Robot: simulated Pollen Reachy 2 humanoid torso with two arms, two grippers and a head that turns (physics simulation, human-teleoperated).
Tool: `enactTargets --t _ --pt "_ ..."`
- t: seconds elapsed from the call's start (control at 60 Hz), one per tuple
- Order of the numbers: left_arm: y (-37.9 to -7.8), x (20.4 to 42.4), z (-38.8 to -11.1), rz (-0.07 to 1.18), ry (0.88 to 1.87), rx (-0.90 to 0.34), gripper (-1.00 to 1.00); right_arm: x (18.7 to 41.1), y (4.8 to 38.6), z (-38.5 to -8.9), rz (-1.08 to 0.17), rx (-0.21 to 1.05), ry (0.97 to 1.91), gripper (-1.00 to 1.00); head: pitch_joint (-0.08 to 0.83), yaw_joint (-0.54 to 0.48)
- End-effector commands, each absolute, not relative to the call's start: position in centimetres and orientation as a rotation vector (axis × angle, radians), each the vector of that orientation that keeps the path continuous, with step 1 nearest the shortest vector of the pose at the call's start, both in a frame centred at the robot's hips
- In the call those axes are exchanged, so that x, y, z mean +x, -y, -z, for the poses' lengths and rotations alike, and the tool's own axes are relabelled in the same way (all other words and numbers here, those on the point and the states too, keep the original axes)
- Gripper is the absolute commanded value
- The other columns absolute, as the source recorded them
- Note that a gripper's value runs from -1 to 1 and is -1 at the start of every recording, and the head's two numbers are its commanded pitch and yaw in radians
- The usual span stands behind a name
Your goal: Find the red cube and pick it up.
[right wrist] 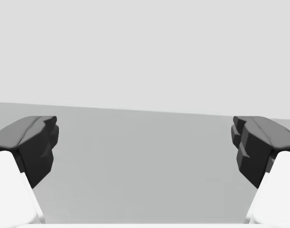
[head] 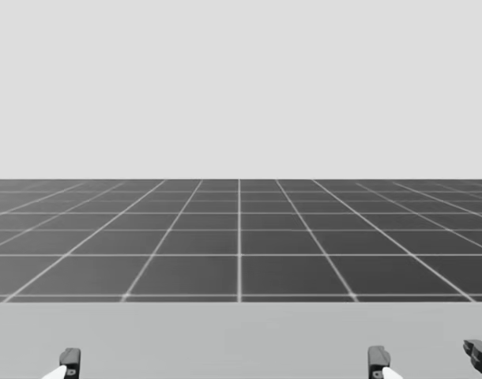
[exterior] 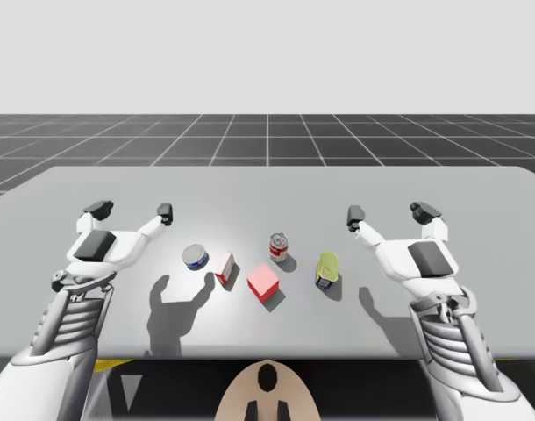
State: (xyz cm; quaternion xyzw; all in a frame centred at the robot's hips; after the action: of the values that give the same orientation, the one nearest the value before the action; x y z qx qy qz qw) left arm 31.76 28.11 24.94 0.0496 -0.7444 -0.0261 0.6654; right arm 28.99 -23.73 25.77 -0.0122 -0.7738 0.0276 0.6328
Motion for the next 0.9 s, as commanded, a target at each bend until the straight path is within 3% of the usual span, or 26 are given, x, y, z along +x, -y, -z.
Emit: enactTargets --t 0.017,0.2,0.4,0.9 --pt "-28.12 31.76 -24.94 0.059 1.681 0.113 -1.00 28.82 23.51 -25.60 -0.042 -0.039 1.753 -1.00 0.008 0.00" --pt "-28.12 31.75 -24.93 0.059 1.680 0.113 -1.00 28.93 23.56 -25.72 -0.073 0.001 1.746 -1.00 0.076 0.00" --pt "-28.20 31.76 -24.95 0.056 1.683 0.113 -1.00 28.97 23.53 -25.74 -0.071 -0.005 1.747 -1.00 0.279 0.01" --pt "-28.19 31.88 -24.97 0.064 1.679 0.115 -1.00 28.96 23.36 -25.75 -0.093 -0.005 1.747 -1.00 0.661 0.00"
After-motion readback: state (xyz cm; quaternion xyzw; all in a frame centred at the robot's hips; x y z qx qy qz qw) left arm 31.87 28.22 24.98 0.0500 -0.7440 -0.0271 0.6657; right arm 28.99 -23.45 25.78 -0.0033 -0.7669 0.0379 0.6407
